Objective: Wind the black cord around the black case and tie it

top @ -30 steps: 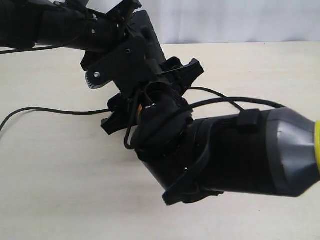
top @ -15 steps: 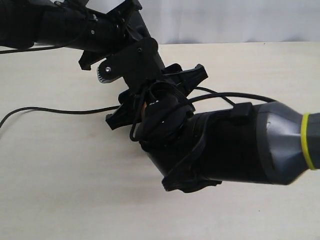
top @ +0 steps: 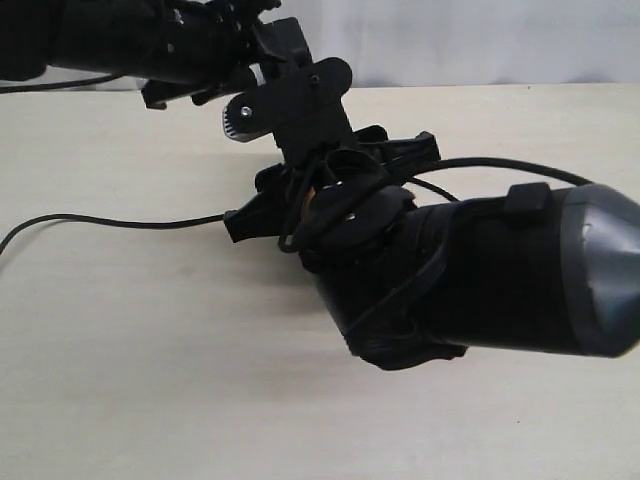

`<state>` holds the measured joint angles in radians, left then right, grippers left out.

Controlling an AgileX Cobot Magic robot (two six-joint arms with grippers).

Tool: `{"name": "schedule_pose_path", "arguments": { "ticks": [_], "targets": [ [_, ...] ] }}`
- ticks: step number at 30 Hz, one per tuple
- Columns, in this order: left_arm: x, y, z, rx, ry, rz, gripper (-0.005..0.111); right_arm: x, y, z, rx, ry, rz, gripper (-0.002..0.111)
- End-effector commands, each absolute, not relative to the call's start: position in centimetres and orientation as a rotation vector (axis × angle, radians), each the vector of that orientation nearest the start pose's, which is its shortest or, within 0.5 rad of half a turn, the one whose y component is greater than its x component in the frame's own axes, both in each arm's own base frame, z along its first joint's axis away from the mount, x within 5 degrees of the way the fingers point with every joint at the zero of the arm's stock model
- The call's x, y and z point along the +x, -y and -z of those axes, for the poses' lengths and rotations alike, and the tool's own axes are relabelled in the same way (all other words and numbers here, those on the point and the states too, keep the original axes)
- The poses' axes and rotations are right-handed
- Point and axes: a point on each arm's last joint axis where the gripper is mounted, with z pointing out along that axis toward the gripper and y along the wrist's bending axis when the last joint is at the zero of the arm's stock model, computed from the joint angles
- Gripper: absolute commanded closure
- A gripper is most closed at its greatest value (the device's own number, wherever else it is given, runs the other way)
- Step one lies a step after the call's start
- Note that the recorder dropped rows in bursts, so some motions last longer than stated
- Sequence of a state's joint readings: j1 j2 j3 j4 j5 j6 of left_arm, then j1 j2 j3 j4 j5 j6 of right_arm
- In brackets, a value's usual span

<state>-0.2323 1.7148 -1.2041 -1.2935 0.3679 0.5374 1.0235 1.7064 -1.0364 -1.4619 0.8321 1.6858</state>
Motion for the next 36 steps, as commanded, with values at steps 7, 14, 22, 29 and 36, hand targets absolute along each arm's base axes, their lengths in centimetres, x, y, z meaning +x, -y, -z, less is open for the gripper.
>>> {"name": "schedule_pose_path", "arguments": {
  "ticks": [7, 14, 22, 29, 36],
  "targets": [
    [33.9, 6.7, -34.9, 0.147, -1.981, 0.515, 0.057, 23.3, -24.9, -26.5, -0.166, -1.966, 0.030, 0.104],
    [32.0, 6.6, -34.9, 0.389, -2.072, 0.458, 0.057, 24.1, -23.5, -28.2, 0.006, -1.971, -0.135, 0.104],
    [30.1, 6.2, -29.2, 0.663, -2.270, 0.331, 0.057, 29.5, -19.4, -27.8, 0.283, -2.086, -0.572, 0.104],
    [26.9, 12.7, -25.7, 1.047, -2.092, 0.205, 0.057, 30.8, -19.8, -27.5, 0.295, -2.086, -0.563, 0.104],
    [27.8, 14.2, -24.0, 0.917, -1.977, 0.073, 0.057, 30.9, -19.8, -27.3, 0.298, -2.090, -0.554, 0.104]
  ]
}}
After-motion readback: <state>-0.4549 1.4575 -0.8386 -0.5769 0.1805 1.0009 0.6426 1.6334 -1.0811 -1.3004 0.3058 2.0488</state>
